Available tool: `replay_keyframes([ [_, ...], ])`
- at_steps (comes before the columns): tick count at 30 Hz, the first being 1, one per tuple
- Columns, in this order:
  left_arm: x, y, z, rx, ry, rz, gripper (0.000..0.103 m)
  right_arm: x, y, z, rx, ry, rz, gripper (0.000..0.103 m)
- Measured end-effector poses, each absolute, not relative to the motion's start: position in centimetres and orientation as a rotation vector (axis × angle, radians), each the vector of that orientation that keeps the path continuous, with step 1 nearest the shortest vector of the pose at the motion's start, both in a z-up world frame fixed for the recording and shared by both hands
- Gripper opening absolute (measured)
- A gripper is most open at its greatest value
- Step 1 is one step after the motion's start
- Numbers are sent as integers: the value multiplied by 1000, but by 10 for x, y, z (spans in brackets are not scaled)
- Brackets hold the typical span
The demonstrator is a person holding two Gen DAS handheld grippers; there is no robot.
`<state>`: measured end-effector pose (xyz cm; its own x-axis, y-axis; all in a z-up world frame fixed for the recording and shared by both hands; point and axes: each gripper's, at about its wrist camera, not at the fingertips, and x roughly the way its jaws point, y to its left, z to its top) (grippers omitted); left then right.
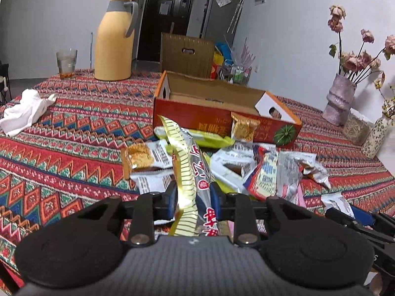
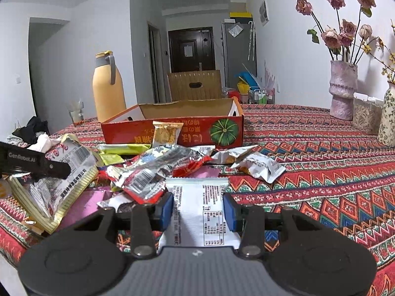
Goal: Organize snacks
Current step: 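Carry both packets over the cardboard box and open both grippers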
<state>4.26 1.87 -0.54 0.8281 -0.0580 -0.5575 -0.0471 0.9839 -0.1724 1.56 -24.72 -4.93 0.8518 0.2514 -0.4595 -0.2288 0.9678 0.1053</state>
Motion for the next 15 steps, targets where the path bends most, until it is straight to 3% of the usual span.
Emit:
replay_keyframes([
  [15, 78, 23, 44, -156, 478, -11, 28, 60, -237, -7, 27, 388, 248, 42],
])
